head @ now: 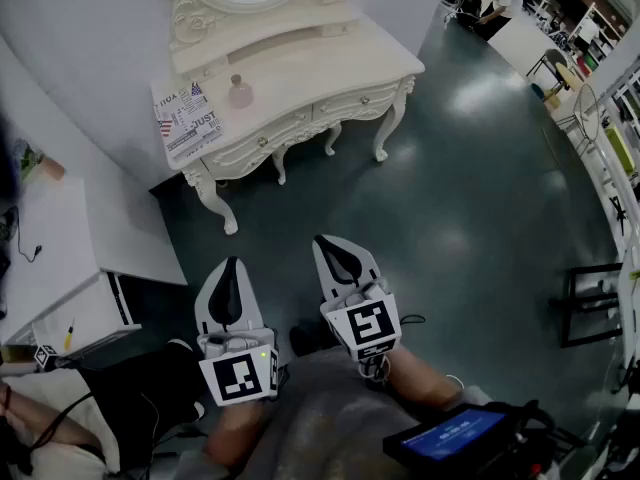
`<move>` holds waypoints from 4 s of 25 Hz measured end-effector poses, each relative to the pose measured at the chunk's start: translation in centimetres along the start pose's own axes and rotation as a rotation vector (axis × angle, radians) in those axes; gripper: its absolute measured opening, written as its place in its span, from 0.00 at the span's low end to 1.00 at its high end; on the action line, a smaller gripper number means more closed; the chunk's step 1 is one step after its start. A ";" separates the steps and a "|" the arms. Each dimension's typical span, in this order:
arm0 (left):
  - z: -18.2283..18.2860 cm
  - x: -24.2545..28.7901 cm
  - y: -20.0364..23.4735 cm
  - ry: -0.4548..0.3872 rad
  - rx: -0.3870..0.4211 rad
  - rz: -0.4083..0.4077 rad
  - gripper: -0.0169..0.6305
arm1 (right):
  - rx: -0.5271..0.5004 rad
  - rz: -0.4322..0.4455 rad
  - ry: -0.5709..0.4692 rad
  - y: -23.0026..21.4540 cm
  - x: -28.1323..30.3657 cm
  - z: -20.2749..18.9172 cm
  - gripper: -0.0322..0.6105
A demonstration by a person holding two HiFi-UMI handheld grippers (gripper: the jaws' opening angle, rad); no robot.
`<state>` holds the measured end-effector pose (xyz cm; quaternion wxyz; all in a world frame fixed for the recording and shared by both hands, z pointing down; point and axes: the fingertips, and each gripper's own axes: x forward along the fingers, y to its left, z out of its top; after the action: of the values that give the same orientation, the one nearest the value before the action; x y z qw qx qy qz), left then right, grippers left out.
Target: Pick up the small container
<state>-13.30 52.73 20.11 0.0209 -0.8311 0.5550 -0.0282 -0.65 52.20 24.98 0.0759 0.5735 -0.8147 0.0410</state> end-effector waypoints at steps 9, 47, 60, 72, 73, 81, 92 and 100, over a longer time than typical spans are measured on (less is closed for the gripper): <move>0.0 2.0 -1.6 0.019 0.009 -0.004 0.05 | 0.034 0.027 0.001 -2.3 0.7 -0.5 0.07; -1.7 24.2 6.5 0.056 -0.033 0.070 0.05 | 0.023 0.092 0.049 -11.6 23.5 1.6 0.07; 0.6 29.9 11.1 -0.024 -0.024 -0.014 0.05 | 0.007 -0.001 -0.011 -12.3 29.1 6.2 0.07; -1.2 34.9 10.2 0.035 -0.031 -0.057 0.05 | 0.042 -0.058 0.017 -16.3 31.4 5.3 0.07; -1.5 35.5 10.1 0.042 -0.029 -0.057 0.05 | 0.047 -0.056 0.021 -16.7 31.9 5.0 0.07; -2.5 40.6 10.3 0.095 -0.011 -0.023 0.05 | 0.099 -0.013 0.046 -19.7 35.9 3.9 0.07; 0.4 47.4 12.3 0.060 0.029 0.092 0.05 | 0.085 0.090 0.001 -23.9 43.2 7.1 0.07; 3.3 50.8 13.4 -0.008 0.058 0.181 0.05 | 0.050 0.178 -0.050 -25.8 47.3 9.9 0.07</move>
<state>-5.99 0.69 17.11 0.0494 -0.7767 0.6267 -0.0389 7.20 -1.96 22.81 0.0372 0.5013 -0.8628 0.0538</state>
